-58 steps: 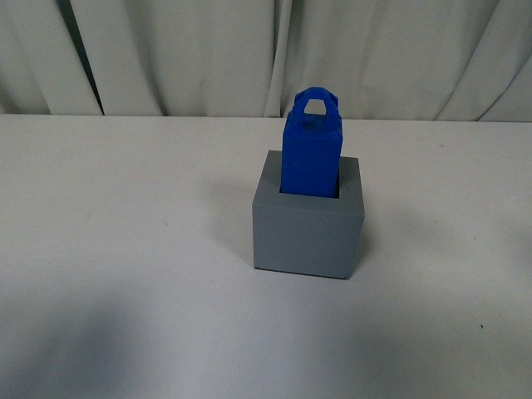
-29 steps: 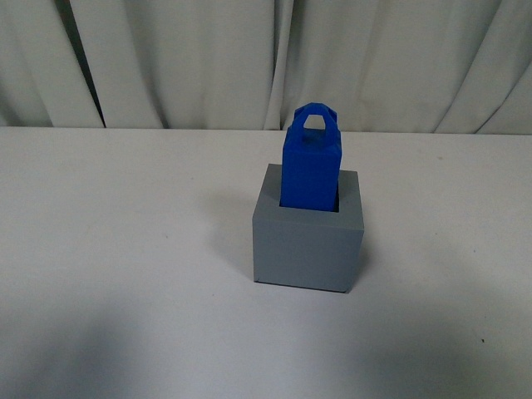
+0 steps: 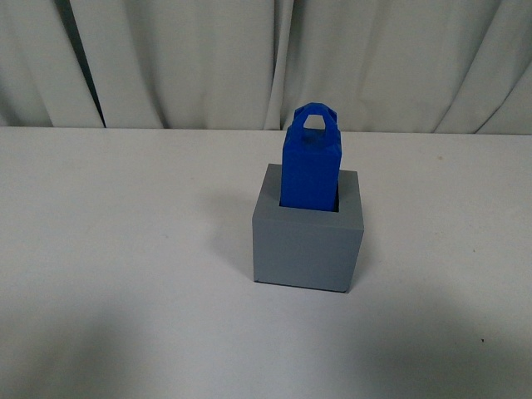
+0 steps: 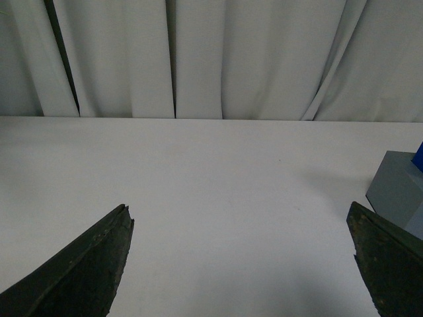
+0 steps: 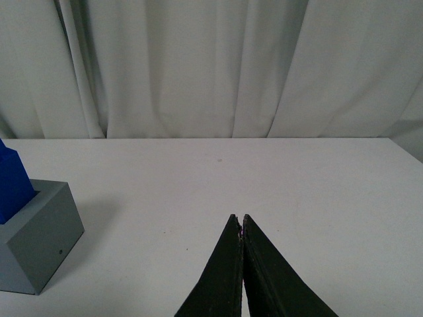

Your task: Insert blue part into gray base

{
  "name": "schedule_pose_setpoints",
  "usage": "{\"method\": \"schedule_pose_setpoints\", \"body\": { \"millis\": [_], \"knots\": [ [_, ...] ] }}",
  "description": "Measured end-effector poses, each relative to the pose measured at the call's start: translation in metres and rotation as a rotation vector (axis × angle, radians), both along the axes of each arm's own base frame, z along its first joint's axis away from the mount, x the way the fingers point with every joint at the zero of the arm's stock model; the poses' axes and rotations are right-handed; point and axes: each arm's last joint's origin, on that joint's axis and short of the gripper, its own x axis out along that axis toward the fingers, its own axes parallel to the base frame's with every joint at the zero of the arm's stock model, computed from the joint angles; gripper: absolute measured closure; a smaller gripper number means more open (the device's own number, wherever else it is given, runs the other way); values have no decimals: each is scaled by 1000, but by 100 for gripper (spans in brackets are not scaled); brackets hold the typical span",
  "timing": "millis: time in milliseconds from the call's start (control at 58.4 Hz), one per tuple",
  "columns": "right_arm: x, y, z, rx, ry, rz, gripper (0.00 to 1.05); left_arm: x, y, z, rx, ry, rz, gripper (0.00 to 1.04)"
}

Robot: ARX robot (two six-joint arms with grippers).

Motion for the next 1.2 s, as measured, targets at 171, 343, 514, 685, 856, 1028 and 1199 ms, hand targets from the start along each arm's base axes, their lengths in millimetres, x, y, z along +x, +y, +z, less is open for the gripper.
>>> {"method": "schedule_pose_setpoints", "body": {
  "millis": [171, 343, 514, 685, 856, 1028, 1199],
  "knots": [
    [-6, 0, -3, 0, 6, 0, 103, 0, 0, 0, 0, 0, 0, 6],
    [-12, 0, -2, 0, 0, 0, 103, 0, 0, 0, 0, 0, 0, 6],
    [-17, 0, -2, 0, -3, 0, 103, 0, 0, 0, 0, 0, 0, 6],
    [-20, 0, -2, 0, -3, 0, 103, 0, 0, 0, 0, 0, 0, 6],
    [-23, 0, -2, 0, -3, 1, 103, 0, 0, 0, 0, 0, 0, 6],
    [-30, 0, -5, 0, 23, 1, 103, 0, 0, 0, 0, 0, 0, 6],
    [-36, 0, -5, 0, 1, 3, 103, 0, 0, 0, 0, 0, 0, 6]
  ]
}}
